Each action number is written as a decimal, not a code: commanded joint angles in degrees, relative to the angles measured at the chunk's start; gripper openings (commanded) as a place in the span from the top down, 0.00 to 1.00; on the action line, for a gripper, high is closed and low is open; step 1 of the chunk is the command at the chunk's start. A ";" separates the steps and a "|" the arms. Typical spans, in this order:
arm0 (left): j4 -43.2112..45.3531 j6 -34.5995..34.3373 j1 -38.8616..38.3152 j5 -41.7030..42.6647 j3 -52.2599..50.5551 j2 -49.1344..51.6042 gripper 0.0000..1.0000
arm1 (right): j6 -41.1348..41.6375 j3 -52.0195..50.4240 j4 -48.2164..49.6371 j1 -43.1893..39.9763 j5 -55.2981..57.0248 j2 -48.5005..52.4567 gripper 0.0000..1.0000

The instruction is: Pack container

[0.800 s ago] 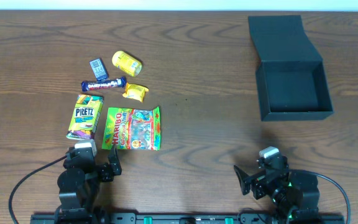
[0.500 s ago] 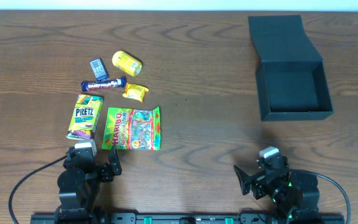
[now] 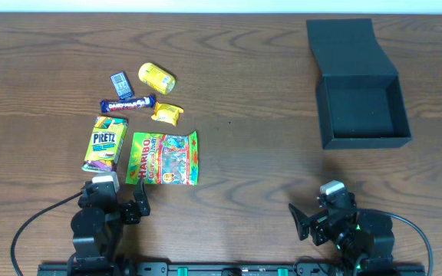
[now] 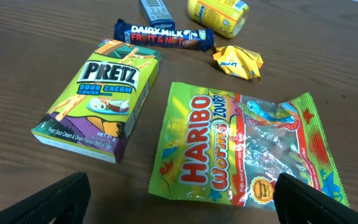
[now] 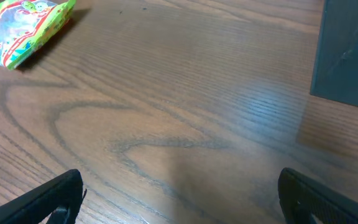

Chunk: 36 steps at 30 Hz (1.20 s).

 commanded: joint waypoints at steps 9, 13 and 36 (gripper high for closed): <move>0.33 0.85 0.17 -0.37 -0.68 -0.42 0.05 | 0.17 -0.22 -0.02 0.48 0.42 -0.37 0.01; 0.33 0.85 0.17 -0.37 -0.68 -0.42 0.05 | 0.17 -0.22 -0.02 0.48 0.42 -0.37 0.01; 0.33 0.85 0.17 -0.37 -0.70 -0.42 0.05 | 25.90 -0.17 13.55 0.48 -6.29 -0.37 0.01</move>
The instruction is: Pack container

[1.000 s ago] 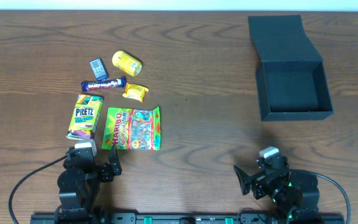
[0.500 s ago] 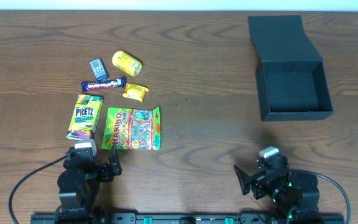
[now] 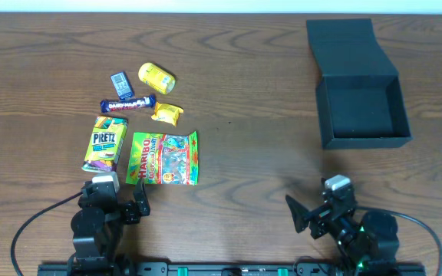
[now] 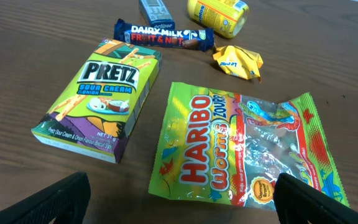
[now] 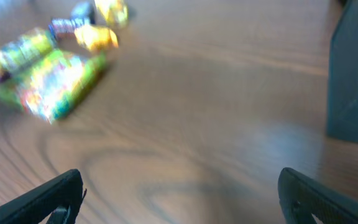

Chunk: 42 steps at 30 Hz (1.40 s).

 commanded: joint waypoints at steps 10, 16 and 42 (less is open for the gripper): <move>0.31 0.85 0.17 -0.37 -0.68 -0.42 0.05 | 36.15 -0.11 8.22 0.42 -1.29 -0.37 0.01; 0.31 0.85 0.17 -0.37 -0.68 -0.42 0.05 | 35.95 -0.11 20.52 0.37 5.27 0.15 0.01; 0.31 0.85 0.17 -0.37 -0.68 -0.42 0.05 | -1.16 47.43 9.92 -8.59 19.58 73.75 0.01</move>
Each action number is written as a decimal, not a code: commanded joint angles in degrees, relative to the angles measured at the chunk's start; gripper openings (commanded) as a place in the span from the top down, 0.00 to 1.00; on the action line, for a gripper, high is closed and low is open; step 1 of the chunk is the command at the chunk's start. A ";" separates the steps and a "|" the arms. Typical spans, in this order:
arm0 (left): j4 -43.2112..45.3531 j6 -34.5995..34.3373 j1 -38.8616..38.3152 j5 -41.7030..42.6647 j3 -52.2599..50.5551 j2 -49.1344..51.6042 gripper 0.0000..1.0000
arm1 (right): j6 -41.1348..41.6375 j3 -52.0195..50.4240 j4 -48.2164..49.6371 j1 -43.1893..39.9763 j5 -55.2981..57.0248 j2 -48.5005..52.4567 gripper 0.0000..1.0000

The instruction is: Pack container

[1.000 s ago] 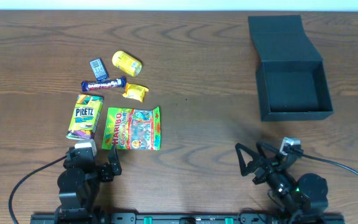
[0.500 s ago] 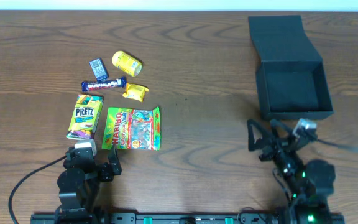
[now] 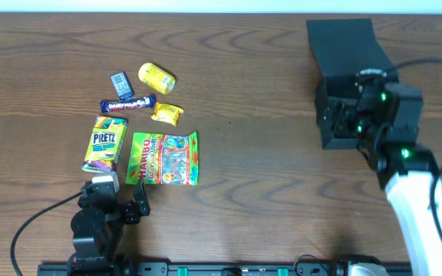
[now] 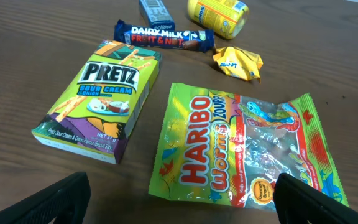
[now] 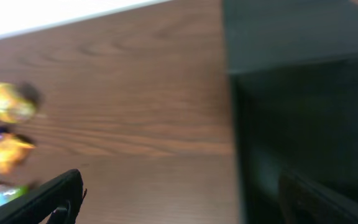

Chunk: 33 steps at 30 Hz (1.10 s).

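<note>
The black box [image 3: 365, 140] stands open at the right, its lid [image 3: 344, 46] laid back. My right gripper [image 3: 349, 121] hovers open and empty over the box's left wall; in the blurred right wrist view that wall [image 5: 241, 143] runs between the fingers [image 5: 55, 199]. The snacks lie at the left: Haribo bag [image 4: 244, 152], Pretz box [image 4: 101, 99], Dairy Milk bar [image 4: 163, 35], crumpled yellow wrapper [image 4: 237, 62], yellow pouch [image 4: 218, 11], blue pack [image 4: 156, 10]. My left gripper [image 4: 182, 208] is open, just short of the Haribo bag.
The snacks cluster at the left of the wooden table [image 3: 252, 92], the Haribo bag [image 3: 164, 159] nearest its front. The left arm [image 3: 102, 218] sits low at the front edge. A white strip [image 3: 221, 6] borders the table's far side.
My right arm has gone from the table's front right edge to above the black box's left side. The left arm and the snacks have not moved.
Both grippers rested open at the front edge, the right one looking across bare table. Then the right wrist had turned a little, its view blurred toward the snacks. Now it hangs open over the box, and nothing has been picked up.
</note>
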 commanded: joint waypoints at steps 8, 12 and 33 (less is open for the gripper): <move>0.22 0.83 0.17 -0.37 -0.68 -0.37 0.05 | -6.10 7.19 -2.99 0.90 10.73 13.94 0.04; 0.20 0.83 0.17 -0.37 -0.68 -0.37 0.05 | -6.10 7.19 -3.32 1.70 10.78 18.51 0.05; 0.20 0.83 0.17 -0.37 -0.68 -0.37 0.05 | -4.44 8.59 -0.68 8.13 13.90 31.67 0.99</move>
